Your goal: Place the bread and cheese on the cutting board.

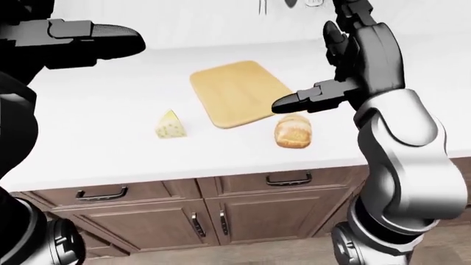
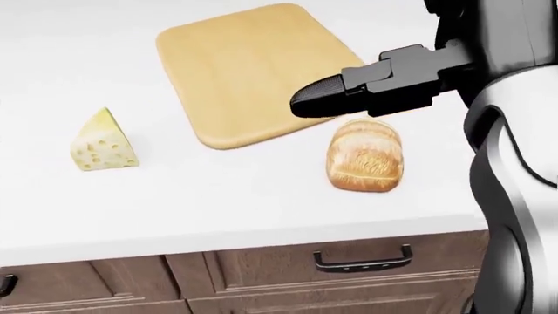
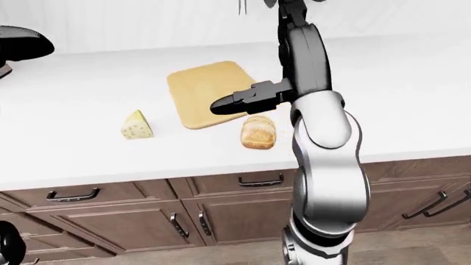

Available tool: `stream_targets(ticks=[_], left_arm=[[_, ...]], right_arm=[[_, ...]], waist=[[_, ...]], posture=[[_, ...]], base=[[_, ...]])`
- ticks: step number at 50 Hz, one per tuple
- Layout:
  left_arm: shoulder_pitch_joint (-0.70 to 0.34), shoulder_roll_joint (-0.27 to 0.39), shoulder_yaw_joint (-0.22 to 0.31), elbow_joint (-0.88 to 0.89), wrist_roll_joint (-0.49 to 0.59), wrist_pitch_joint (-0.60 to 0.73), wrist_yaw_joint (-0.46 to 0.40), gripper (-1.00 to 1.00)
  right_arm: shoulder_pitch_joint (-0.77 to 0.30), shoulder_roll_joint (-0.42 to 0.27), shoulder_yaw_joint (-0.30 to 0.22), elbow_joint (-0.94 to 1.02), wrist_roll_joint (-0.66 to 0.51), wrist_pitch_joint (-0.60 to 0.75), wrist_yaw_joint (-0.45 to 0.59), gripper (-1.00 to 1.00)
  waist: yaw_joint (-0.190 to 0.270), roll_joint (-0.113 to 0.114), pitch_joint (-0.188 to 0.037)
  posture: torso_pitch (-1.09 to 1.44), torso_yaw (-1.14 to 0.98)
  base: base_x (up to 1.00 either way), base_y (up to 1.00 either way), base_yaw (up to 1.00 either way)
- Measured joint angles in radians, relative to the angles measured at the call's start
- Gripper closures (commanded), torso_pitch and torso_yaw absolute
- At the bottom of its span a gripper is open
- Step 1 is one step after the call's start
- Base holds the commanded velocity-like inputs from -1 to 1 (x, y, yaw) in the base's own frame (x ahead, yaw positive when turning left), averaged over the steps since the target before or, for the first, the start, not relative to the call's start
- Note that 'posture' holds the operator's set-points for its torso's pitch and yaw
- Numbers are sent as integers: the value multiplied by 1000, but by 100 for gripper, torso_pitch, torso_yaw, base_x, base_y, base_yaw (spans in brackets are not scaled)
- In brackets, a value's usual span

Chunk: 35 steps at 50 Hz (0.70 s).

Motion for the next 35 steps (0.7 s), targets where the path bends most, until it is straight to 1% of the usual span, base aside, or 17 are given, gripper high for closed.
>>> stream_targets(ticks=[2,7,10,13,15,17,18,19,20,22,24,27,30,33,34,35], left_arm=[[1,4,0,1,-5,-5,2,-100],[7,9,-8,5,-17,-11,1,-100],[9,12,-9,8,-25,-13,3,-100],[13,16,-12,14,-28,-11,6,-100],[13,20,-4,7,-27,-15,9,-100],[9,25,4,0,-26,-20,11,-100],[5,25,4,-2,-26,-24,13,-100],[4,23,2,-7,-27,-27,13,-100],[7,21,-3,-10,-29,-28,13,-100],[8,20,-17,-8,-35,-25,9,-100],[6,21,-17,-3,-35,-24,7,-100],[2,22,-11,-4,-32,-26,8,-100],[1,20,-15,-8,-31,-28,6,-100],[-4,22,-14,-7,-31,-28,4,-100],[-6,24,-10,-5,-29,-28,5,-100],[0,23,-5,-6,-28,-28,6,-100]], right_arm=[[6,-6,-8,-11,5,8,-3,-100],[11,-13,4,-19,19,-13,-4,-100],[10,-14,-2,-23,31,-16,-1,-100],[11,-19,-8,-28,41,-12,-2,-100],[8,-20,-6,-40,45,-14,-3,-100],[5,-21,1,-47,49,-20,-4,-100],[3,-23,2,-49,51,-22,-5,-100],[4,-25,1,-49,52,-25,-6,-100],[9,-25,0,-45,51,-25,-7,-100],[16,-24,-2,-35,47,-21,-11,-100],[9,-23,2,-31,46,-21,-12,-100],[6,-23,8,-41,44,-25,-12,-100],[9,-23,6,-37,40,-27,-12,-100],[2,-22,7,-30,32,-30,-14,-100],[0,-19,10,-31,30,-31,-14,-100],[6,-13,15,-31,30,-31,-13,-100]], waist=[[1,2,1],[0,6,0],[1,7,-2],[3,-9,0],[5,-30,5],[11,-56,2],[11,-59,2],[6,-48,5],[8,-46,6],[9,-55,-2],[12,-48,-5],[10,-22,1],[-2,9,2],[-12,48,-11],[-18,53,-13],[-20,39,-2]], posture=[[0,0],[0,0],[0,0],[0,0],[0,0],[0,0],[0,0],[0,0],[0,0],[0,0],[0,0],[0,0],[0,0],[0,0],[0,0],[0,0]], base=[[0,0,0],[0,0,0],[5,0,0],[25,0,0],[37,0,0],[41,0,0],[41,0,0],[41,0,0],[41,0,0],[41,0,0],[41,0,0],[41,0,0],[36,0,0],[5,0,0],[0,0,0],[0,0,0]])
